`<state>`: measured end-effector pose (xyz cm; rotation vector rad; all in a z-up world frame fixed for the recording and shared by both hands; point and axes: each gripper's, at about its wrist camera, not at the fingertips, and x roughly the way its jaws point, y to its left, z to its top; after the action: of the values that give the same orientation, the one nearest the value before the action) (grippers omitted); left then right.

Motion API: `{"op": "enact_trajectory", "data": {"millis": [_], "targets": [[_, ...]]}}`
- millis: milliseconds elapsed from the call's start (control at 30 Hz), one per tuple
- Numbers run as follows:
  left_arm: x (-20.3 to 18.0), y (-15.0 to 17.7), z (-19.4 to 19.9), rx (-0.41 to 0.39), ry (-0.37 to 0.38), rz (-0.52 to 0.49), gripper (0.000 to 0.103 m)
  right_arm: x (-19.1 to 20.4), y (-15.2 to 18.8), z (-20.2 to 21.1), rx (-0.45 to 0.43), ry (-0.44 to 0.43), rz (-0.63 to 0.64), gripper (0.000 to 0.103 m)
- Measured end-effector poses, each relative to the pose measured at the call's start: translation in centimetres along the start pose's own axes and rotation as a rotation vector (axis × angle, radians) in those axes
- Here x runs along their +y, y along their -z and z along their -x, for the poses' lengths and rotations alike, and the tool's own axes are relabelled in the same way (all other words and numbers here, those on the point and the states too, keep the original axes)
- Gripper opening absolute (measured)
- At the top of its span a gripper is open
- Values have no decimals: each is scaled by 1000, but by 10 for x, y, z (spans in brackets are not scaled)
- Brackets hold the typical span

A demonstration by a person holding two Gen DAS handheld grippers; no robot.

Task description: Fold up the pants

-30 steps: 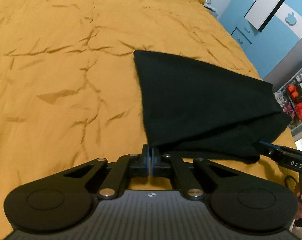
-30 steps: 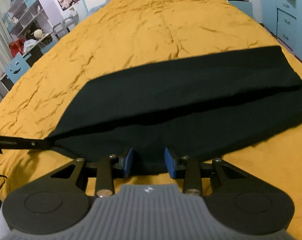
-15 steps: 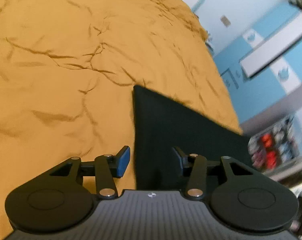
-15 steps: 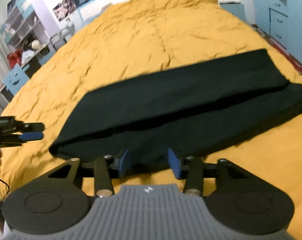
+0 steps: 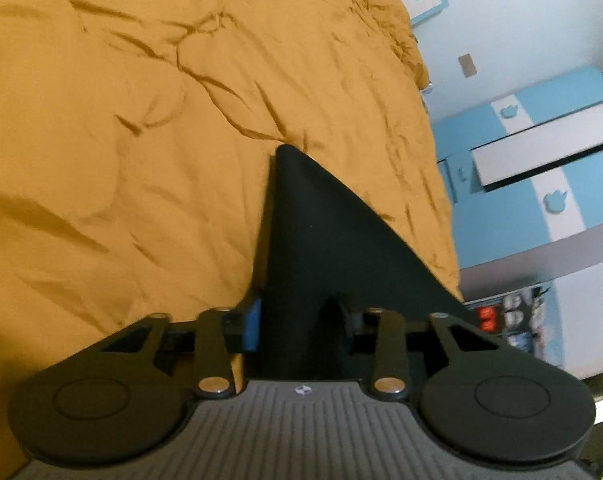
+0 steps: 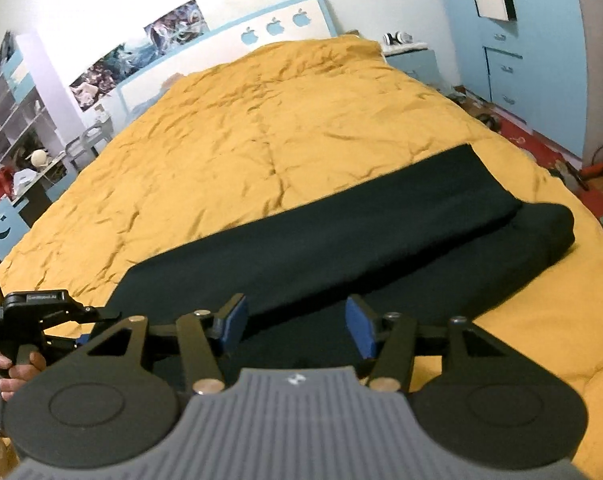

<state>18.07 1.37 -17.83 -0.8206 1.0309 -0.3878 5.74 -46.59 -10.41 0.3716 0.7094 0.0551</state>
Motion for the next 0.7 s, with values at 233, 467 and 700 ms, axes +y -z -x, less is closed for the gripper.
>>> {"op": "enact_trajectory", "data": {"millis": [233,467,700], "targets": [[-7,2,22,-97,65,58,9,-3,0,-5,15,40,0,51],[-21,-12,59,-134,70,45,8,4,-4,6,7,69,31,51],[-8,-29,112,-199,-10,29,8,26,-5,8,25,27,80,51]]}}
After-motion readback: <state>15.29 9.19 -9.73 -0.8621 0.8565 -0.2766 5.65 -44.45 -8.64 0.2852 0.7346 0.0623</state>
